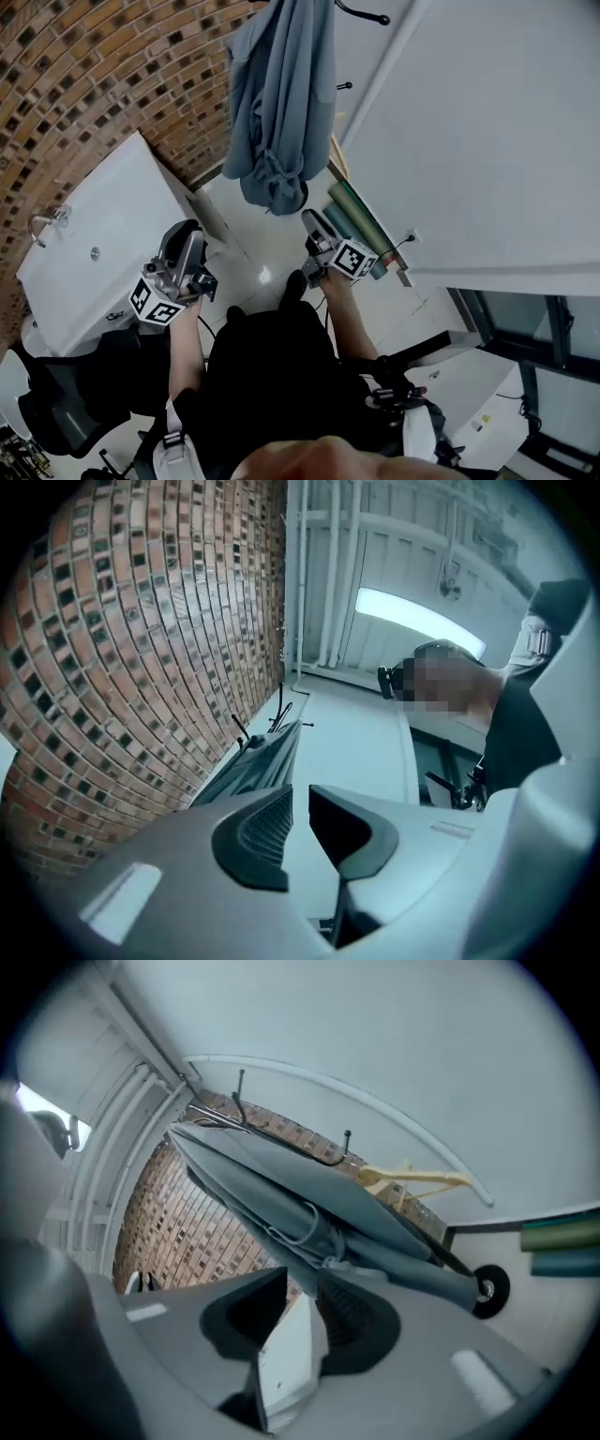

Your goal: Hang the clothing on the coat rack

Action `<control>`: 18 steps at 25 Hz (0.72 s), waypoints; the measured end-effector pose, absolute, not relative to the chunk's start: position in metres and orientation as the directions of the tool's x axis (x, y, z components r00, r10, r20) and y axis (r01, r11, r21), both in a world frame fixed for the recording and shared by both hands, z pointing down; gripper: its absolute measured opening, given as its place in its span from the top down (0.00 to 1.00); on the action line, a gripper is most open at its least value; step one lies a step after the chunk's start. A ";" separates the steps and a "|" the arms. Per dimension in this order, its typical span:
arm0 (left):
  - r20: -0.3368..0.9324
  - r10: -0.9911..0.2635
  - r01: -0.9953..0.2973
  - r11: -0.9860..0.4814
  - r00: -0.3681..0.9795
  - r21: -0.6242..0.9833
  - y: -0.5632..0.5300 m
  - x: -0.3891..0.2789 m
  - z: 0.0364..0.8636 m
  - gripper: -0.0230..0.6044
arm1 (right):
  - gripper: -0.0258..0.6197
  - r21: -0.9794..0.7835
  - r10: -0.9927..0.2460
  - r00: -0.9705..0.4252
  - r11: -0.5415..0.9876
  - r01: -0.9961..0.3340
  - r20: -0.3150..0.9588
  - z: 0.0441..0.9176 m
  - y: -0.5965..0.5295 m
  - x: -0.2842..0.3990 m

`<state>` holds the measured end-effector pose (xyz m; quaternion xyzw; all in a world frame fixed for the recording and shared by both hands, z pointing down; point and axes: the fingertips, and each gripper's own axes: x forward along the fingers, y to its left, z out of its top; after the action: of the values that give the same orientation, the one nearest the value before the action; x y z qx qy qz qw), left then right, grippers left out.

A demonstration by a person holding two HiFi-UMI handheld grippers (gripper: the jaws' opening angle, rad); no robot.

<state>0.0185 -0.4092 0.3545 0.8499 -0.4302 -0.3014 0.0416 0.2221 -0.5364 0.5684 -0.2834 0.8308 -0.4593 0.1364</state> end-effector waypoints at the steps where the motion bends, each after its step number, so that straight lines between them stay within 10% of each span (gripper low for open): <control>1: -0.490 -0.740 -0.685 -0.647 0.460 0.335 -0.400 0.015 0.354 0.87 | 0.81 -0.820 -0.615 -0.788 0.447 -0.357 0.008 0.554 -0.534 0.224; 8: -0.544 -0.650 -0.571 -0.749 0.531 0.338 -0.324 -0.027 0.368 0.88 | 0.84 -0.629 -0.665 -0.743 0.610 -0.482 -0.076 0.465 -0.441 0.192; 18: -0.592 -0.541 -0.431 -0.839 0.598 0.331 -0.274 -0.035 0.375 0.88 | 0.86 -0.420 -0.644 -0.747 0.639 -0.645 0.168 0.467 -0.336 0.148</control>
<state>-0.0346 -0.2743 0.3753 0.8905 -0.2728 -0.3560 0.0768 0.1477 -0.3357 0.4666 -0.3559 0.9052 -0.2324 -0.0012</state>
